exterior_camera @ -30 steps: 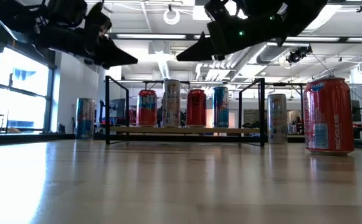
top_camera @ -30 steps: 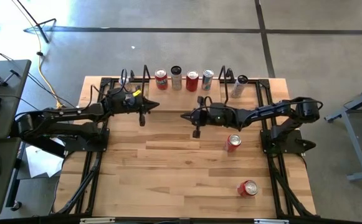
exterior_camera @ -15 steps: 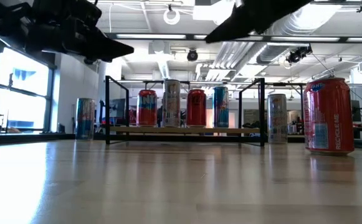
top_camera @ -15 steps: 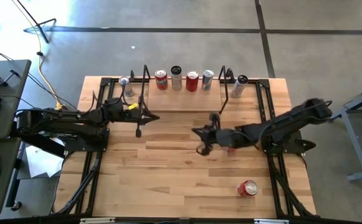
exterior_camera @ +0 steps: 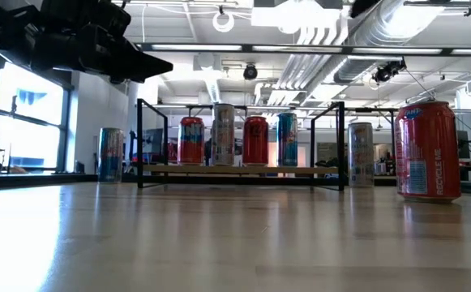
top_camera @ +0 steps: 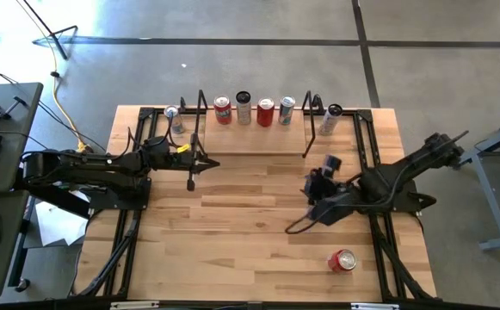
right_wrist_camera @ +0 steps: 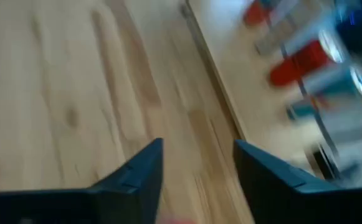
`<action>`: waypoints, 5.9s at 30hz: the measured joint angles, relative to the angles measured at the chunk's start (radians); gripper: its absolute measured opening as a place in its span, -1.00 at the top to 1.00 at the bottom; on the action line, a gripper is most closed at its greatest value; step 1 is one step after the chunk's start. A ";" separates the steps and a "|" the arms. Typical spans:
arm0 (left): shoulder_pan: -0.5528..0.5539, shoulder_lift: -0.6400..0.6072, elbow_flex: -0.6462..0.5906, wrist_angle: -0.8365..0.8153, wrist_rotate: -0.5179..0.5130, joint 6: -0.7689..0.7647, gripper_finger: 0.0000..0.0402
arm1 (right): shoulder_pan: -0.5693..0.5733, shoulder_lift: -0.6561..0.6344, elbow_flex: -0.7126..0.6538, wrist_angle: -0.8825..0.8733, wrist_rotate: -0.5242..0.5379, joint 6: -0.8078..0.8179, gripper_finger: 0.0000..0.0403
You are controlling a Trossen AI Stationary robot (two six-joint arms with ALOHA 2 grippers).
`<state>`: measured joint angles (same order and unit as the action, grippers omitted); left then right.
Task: Place canned beverage on shelf
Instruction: Put the red soda can on the shelf aligned with the red soda can
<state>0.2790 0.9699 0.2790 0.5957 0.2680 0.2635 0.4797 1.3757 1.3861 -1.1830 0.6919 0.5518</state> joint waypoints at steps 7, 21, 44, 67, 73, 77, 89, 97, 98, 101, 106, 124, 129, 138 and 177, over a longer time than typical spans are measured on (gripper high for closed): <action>-0.001 0.000 0.000 0.000 -0.002 0.001 1.00 | -0.058 0.127 0.070 -0.350 -0.203 0.111 -0.33; -0.003 0.000 0.000 -0.043 -0.002 0.000 1.00 | -0.216 0.259 0.049 -0.327 -0.469 -0.101 -0.38; -0.005 0.000 0.000 -0.059 -0.002 0.000 1.00 | -0.211 0.259 -0.165 -0.283 -0.482 -0.261 -0.38; -0.080 0.000 0.000 -0.060 -0.004 -0.007 1.00 | -0.174 0.262 0.070 -0.314 -0.532 0.044 -0.38; -0.098 0.000 0.000 -0.062 -0.008 -0.007 1.00 | -0.217 0.262 0.070 -0.319 -0.612 0.128 -0.38; -0.110 0.000 -0.004 -0.082 -0.010 -0.007 1.00 | -0.200 0.261 0.054 -0.320 -0.584 0.011 -0.38; -0.111 0.000 -0.004 -0.075 -0.012 0.000 1.00 | -0.158 0.253 -0.148 -0.384 -0.693 0.065 -0.20; -0.127 0.000 -0.005 -0.075 -0.014 -0.016 1.00 | -0.158 0.253 -0.233 -0.304 -0.689 0.125 0.74; -0.130 0.000 -0.005 -0.075 -0.014 -0.016 1.00 | -0.158 0.252 -0.242 -0.282 -0.677 0.125 0.86; -0.140 0.000 -0.005 -0.075 -0.014 -0.016 1.00 | -0.149 0.252 -0.270 -0.195 -0.662 0.125 0.93; -0.146 0.000 -0.005 -0.074 -0.015 0.000 1.00 | -0.136 0.253 -0.273 0.003 -0.630 0.132 0.89; -0.150 0.000 -0.005 -0.076 -0.018 -0.027 1.00 | -0.120 0.245 -0.232 -0.317 -0.655 0.246 1.00; -0.149 0.000 -0.005 -0.080 -0.018 -0.027 1.00 | -0.120 0.168 -0.392 -0.026 -0.610 0.193 1.00; -0.149 0.000 -0.005 -0.077 -0.020 -0.027 1.00 | -0.106 0.104 -0.503 0.416 -0.508 0.172 1.00; -0.149 0.000 -0.005 -0.081 -0.026 -0.044 1.00 | -0.100 0.104 -0.278 0.391 -0.443 0.067 1.00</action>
<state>0.1299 0.9703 0.2737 0.5147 0.2424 0.2199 0.3796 1.4799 1.1082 -0.7922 0.2486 0.6184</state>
